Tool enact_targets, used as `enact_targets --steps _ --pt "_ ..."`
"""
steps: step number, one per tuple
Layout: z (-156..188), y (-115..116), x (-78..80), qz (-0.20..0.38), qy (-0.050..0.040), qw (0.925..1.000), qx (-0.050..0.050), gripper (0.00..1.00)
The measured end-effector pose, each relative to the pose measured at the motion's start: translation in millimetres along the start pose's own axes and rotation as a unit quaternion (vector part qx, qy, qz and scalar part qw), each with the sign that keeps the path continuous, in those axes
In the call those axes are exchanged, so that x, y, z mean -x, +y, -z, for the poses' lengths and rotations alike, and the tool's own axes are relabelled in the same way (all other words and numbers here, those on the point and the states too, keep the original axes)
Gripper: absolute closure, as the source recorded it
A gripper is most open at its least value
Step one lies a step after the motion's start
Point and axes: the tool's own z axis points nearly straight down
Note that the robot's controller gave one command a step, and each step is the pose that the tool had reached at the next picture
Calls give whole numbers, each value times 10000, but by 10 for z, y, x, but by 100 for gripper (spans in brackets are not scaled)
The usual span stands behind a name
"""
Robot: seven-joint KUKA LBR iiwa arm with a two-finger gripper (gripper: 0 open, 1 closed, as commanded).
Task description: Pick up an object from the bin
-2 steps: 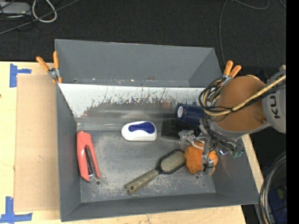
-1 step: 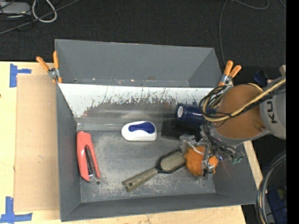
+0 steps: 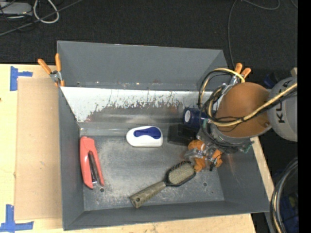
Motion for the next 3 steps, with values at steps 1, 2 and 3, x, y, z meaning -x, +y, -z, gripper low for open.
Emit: enact_targets --steps 1,2,3 --pt "-27 -28 32 205 4 9998 22 100" --pt "93 -12 26 195 15 9998 41 100" --pt "297 -2 30 184 23 9998 60 100"
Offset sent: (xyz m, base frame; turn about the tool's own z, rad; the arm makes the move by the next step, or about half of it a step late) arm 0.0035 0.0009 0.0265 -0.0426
